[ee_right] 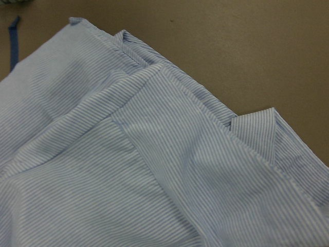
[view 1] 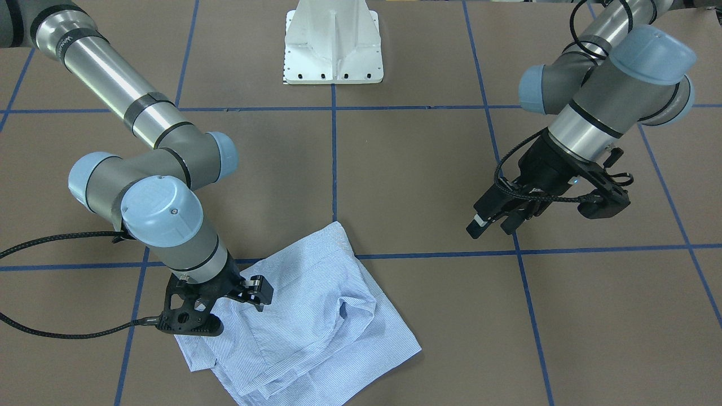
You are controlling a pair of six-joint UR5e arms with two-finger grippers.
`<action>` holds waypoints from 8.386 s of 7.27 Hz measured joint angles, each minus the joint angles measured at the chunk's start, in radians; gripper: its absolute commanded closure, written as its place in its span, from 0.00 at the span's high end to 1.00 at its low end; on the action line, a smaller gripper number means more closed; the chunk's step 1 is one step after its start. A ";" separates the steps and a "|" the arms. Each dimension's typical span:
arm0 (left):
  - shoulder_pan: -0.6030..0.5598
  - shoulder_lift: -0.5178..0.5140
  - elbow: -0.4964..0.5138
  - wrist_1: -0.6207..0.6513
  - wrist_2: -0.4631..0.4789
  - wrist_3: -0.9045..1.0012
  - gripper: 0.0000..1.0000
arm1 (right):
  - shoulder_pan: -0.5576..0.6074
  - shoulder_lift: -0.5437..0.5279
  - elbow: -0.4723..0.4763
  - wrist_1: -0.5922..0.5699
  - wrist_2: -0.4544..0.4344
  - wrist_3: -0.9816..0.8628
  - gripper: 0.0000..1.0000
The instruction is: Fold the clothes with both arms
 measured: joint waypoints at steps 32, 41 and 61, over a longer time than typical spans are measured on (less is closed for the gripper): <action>-0.001 0.008 -0.049 0.000 -0.002 -0.001 0.99 | -0.039 -0.324 0.345 0.120 -0.015 -0.358 1.00; 0.000 0.007 -0.049 0.000 -0.002 -0.001 0.99 | -0.022 -0.301 0.210 0.162 0.218 -0.459 0.00; -0.002 0.056 -0.119 0.001 -0.001 0.007 0.99 | 0.082 -0.118 0.160 -0.055 0.032 -0.438 1.00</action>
